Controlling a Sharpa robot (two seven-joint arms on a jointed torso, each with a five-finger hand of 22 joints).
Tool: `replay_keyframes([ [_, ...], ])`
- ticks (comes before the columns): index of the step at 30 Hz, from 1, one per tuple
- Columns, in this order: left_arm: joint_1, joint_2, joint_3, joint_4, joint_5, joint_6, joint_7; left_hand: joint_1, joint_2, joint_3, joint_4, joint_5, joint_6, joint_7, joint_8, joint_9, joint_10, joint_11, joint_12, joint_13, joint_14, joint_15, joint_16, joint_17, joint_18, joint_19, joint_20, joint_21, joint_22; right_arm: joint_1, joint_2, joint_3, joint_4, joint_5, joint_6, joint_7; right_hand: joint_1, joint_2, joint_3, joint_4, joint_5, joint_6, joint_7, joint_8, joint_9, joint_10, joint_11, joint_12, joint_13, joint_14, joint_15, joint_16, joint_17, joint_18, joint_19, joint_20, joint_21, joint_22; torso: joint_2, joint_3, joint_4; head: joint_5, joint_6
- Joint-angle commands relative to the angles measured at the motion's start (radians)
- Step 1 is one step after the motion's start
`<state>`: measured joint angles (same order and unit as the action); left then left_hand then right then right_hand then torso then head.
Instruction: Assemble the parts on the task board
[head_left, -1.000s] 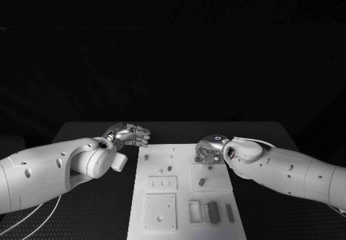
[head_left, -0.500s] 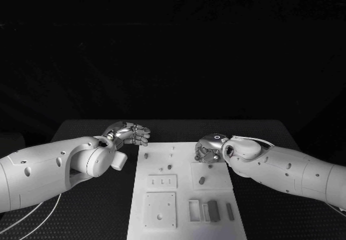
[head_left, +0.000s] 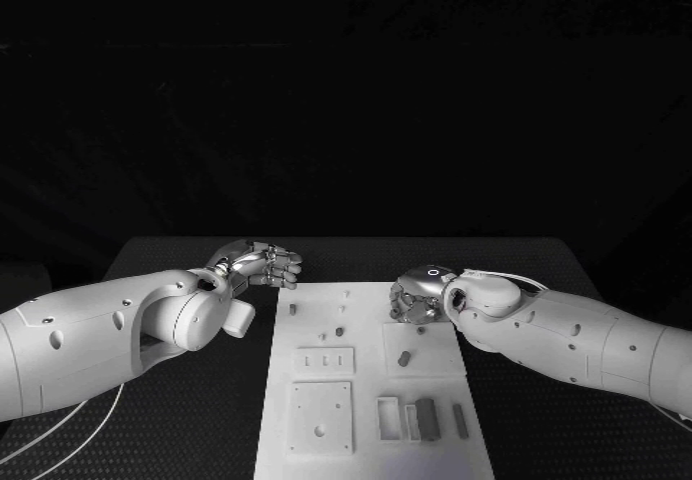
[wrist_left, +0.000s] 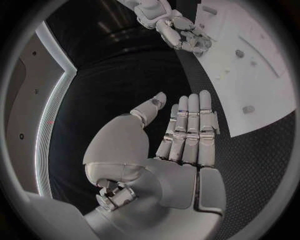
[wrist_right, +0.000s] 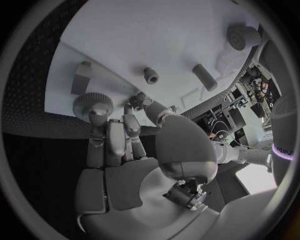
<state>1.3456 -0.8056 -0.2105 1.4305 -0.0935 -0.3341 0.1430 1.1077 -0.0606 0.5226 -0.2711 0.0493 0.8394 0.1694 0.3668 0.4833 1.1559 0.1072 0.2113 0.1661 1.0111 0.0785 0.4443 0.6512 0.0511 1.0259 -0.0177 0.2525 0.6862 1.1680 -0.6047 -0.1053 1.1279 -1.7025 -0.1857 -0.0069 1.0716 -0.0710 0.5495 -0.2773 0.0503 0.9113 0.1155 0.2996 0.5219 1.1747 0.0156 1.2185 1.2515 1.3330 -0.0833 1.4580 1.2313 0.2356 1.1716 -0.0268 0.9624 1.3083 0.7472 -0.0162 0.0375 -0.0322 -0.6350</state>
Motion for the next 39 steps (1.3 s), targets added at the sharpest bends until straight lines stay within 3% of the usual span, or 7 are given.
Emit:
replay_keyframes([
  [1,0.002,0.001,0.001,0.003,-0.006,0.017,0.005,-0.007,-0.004,0.001,-0.002,0.002,-0.002,0.008,-0.004,-0.002,-0.003,0.006,-0.004,0.001,0.008,0.000,-0.006,0.002,0.009,0.002,-0.004,0.004,0.002,-0.001,0.004,-0.001,0.000,-0.016,0.023,0.000,-0.004,0.005,0.002,-0.002,0.000,0.023,0.013,0.001,0.001,0.008,0.002,0.005,0.001,0.006,-0.003,0.004,-0.001,0.026,-0.019,-0.014,0.004,0.023,0.000,-0.0002,0.0000,-0.001,-0.002],
  [16,0.005,0.001,0.002,0.003,-0.007,0.018,0.005,-0.007,-0.004,0.002,-0.003,0.002,-0.002,0.008,-0.005,-0.002,-0.003,0.006,-0.005,0.002,0.009,0.000,-0.007,0.004,0.009,0.002,-0.004,0.004,0.003,-0.003,0.014,-0.001,-0.008,-0.021,0.024,-0.001,-0.005,0.009,0.004,-0.003,0.000,0.027,0.012,0.001,0.002,0.012,0.001,0.007,0.003,0.008,-0.004,0.007,0.000,0.026,-0.020,-0.015,0.006,0.022,0.001,-0.0006,-0.0005,0.000,-0.006],
  [28,0.008,0.001,0.002,0.003,-0.009,0.017,0.005,-0.007,-0.005,0.002,-0.003,0.002,-0.003,0.009,-0.006,-0.002,-0.003,0.006,-0.006,0.002,0.009,0.000,-0.008,0.005,0.009,0.002,-0.004,0.004,0.004,-0.003,0.023,-0.001,-0.012,-0.013,0.012,-0.009,-0.038,-0.038,0.001,0.015,0.000,-0.034,0.034,-0.043,-0.018,-0.016,0.021,-0.018,-0.013,-0.005,0.013,0.008,-0.017,0.026,-0.025,-0.015,0.010,0.019,0.001,-0.0005,0.0000,0.003,-0.008],
  [39,0.009,0.000,0.002,0.003,-0.010,0.018,0.005,-0.007,-0.005,0.001,-0.004,0.002,-0.003,0.009,-0.007,-0.003,-0.002,0.006,-0.007,0.003,0.009,0.000,-0.009,0.007,0.009,0.002,-0.004,0.004,0.005,-0.004,0.025,-0.001,-0.011,-0.013,0.020,-0.006,-0.035,-0.035,0.006,0.015,0.000,-0.034,0.035,-0.043,-0.019,-0.015,0.022,-0.017,-0.011,-0.004,0.015,0.010,-0.015,0.026,-0.026,-0.015,0.010,0.019,0.002,-0.0006,-0.0013,0.005,-0.008],
])
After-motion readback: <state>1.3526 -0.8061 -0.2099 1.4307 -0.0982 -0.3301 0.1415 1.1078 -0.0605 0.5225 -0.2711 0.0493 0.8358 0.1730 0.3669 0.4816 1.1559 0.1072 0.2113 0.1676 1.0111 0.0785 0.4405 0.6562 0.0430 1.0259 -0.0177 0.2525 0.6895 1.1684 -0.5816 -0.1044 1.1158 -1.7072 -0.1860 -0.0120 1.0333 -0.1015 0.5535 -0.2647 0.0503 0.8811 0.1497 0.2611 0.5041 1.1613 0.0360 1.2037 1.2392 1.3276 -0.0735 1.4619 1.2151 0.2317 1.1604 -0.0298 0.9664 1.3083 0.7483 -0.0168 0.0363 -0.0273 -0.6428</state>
